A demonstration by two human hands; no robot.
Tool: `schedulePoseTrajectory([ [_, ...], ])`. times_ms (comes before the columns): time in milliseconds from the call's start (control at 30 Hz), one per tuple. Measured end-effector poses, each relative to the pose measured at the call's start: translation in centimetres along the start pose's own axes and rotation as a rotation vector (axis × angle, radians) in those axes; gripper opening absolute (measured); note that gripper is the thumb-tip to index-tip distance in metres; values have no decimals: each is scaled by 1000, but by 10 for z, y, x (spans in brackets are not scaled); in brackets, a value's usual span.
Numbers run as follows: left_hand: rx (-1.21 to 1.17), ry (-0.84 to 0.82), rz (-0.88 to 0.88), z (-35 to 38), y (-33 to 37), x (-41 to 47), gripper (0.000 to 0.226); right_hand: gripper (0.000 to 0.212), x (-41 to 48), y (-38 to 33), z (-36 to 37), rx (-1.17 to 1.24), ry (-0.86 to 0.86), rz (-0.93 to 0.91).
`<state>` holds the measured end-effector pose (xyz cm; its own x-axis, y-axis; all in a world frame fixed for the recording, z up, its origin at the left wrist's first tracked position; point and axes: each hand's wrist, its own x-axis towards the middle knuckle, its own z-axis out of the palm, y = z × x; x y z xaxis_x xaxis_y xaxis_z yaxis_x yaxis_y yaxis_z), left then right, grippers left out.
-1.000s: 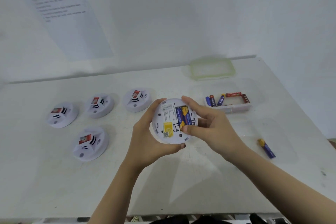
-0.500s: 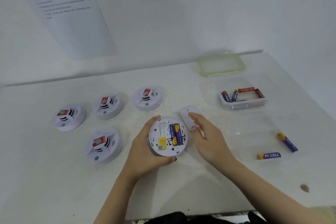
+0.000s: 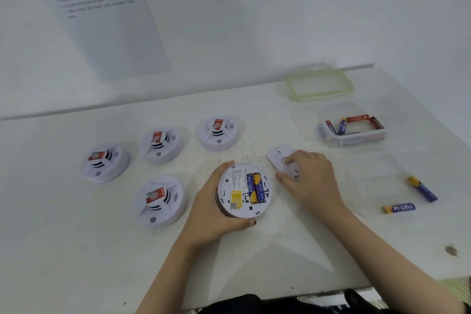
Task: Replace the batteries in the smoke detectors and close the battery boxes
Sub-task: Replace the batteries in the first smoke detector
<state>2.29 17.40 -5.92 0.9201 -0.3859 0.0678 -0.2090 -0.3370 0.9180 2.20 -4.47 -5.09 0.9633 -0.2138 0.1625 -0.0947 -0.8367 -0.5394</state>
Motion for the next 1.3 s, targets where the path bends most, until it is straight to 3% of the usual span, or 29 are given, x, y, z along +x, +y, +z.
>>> schedulePoseTrajectory([
  [267,95,21,89,-4,-2,7,97,52,-9,-9,-8,455,73,23],
  [400,92,23,76,-4,-4,11,102,61,-18,-15,-16,617,-55,-86],
  [567,62,63,56,-2,-4,11,110,64,-23,-26,-19,405,-223,-340],
  [767,20,77,62,-1,-7,10,105,60,-22,-37,-15,264,-301,-463],
  [1100,44,100,68,0,-5,9,101,72,-14,-33,-8,68,-288,-504],
  [1300,47,105,44,0,-7,9,104,86,-6,-35,-16,-2,-399,-451],
])
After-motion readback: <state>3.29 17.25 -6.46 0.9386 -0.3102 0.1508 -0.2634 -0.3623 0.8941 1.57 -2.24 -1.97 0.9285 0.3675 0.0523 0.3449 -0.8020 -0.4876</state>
